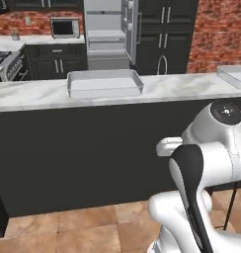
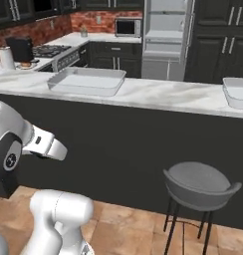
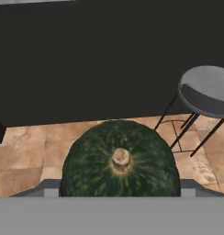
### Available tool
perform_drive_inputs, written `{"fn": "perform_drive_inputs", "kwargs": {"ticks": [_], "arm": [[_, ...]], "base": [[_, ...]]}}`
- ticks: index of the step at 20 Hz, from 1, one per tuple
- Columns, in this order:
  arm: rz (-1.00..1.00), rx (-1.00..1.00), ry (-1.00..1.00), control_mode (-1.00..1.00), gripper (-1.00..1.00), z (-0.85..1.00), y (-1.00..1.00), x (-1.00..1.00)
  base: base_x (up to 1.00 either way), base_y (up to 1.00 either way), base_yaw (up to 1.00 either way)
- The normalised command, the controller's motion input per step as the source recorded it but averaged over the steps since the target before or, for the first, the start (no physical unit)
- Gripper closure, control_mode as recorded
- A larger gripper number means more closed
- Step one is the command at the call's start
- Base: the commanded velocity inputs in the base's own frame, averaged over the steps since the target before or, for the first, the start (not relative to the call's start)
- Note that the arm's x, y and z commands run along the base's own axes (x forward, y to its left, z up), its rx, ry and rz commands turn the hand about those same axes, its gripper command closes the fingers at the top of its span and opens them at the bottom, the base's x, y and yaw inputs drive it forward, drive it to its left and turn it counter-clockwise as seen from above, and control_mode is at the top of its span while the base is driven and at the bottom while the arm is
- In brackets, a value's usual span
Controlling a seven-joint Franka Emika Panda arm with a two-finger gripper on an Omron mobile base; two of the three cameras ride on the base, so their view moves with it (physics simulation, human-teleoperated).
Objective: Place the cold items (cucumber and squash) from the fridge in one tupperware on the dining counter. Place the warm items (kebab skewer and hot dog) in the stove area in another tupperware.
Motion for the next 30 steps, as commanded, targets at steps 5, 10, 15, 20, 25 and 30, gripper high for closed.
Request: {"fn": "perform_drive_inputs", "kwargs": {"ticks": [5,10,15,20,25,30], "arm": [[0.0,0.0,0.0,1.0,1.0,0.0,0.0,0.0],[0.0,0.0,0.0,1.0,1.0,0.0,0.0,0.0],[0.0,0.0,0.0,1.0,1.0,0.0,0.0,0.0],[0.0,0.0,0.0,1.0,1.0,0.0,0.0,0.0],[0.0,0.0,0.0,1.0,1.0,0.0,0.0,0.0],[0.14,-0.03,-0.19,-1.0,1.0,0.99,-0.05,0.25]], "base": [[0.96,0.46,-0.34],[0.21,0.58,-0.06],[0.18,0.44,0.19],[0.59,0.18,0.18],[0.25,0.02,0.04],[0.0,0.0,0.0]]}}
